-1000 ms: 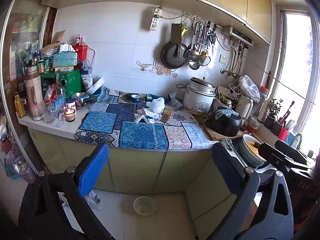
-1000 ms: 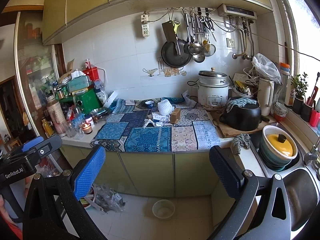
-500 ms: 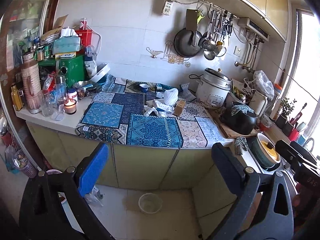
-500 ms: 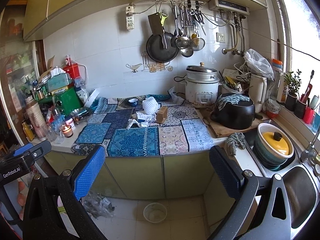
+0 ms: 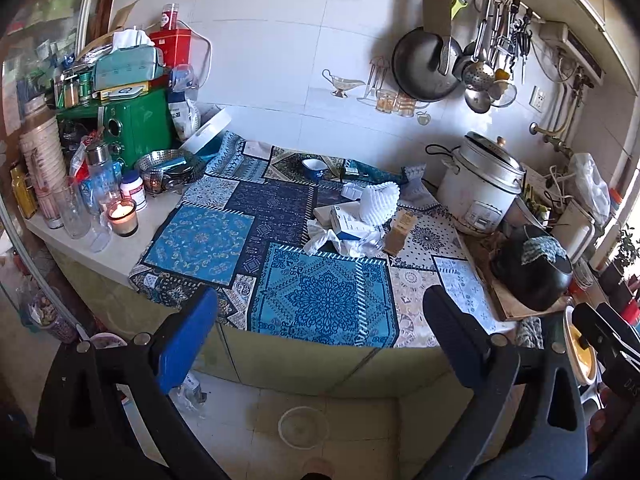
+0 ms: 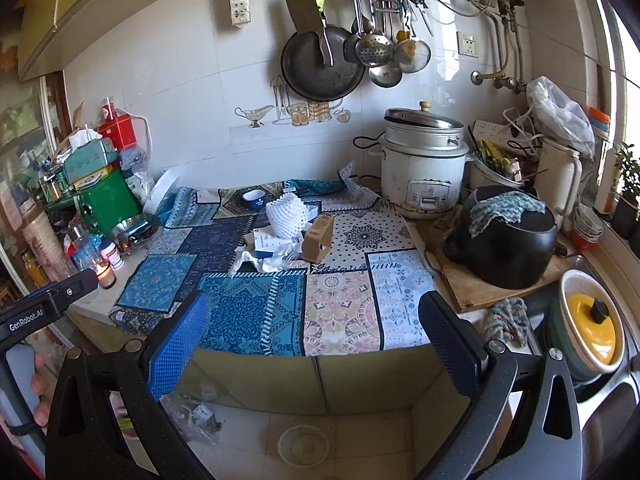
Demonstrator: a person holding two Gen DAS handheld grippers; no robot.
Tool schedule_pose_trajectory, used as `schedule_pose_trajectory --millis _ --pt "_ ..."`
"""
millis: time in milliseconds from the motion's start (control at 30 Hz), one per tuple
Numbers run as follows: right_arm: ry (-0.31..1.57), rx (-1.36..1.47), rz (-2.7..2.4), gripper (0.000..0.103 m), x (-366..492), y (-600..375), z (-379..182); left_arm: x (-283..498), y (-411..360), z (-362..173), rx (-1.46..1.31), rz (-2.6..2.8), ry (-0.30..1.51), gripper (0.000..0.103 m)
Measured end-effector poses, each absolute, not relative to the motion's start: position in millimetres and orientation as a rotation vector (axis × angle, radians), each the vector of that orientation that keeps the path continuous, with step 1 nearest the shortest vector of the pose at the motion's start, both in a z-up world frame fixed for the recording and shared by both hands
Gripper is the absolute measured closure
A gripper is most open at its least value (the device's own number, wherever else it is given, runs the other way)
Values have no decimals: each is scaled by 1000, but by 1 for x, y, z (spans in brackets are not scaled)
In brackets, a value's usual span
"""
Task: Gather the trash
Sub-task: 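Move both tools down toward the trash pile on the counter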
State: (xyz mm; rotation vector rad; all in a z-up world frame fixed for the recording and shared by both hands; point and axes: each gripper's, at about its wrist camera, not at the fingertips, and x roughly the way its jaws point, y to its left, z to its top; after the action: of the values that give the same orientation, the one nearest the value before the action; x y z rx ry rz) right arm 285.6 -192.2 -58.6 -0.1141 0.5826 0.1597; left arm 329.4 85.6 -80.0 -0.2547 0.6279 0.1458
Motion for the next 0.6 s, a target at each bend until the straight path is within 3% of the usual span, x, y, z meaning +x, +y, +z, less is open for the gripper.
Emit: schedule_pose_trajectory --millis 600 --pt "791 -35 94 0 475 -212 -122 571 63 -145 -153 63 754 0"
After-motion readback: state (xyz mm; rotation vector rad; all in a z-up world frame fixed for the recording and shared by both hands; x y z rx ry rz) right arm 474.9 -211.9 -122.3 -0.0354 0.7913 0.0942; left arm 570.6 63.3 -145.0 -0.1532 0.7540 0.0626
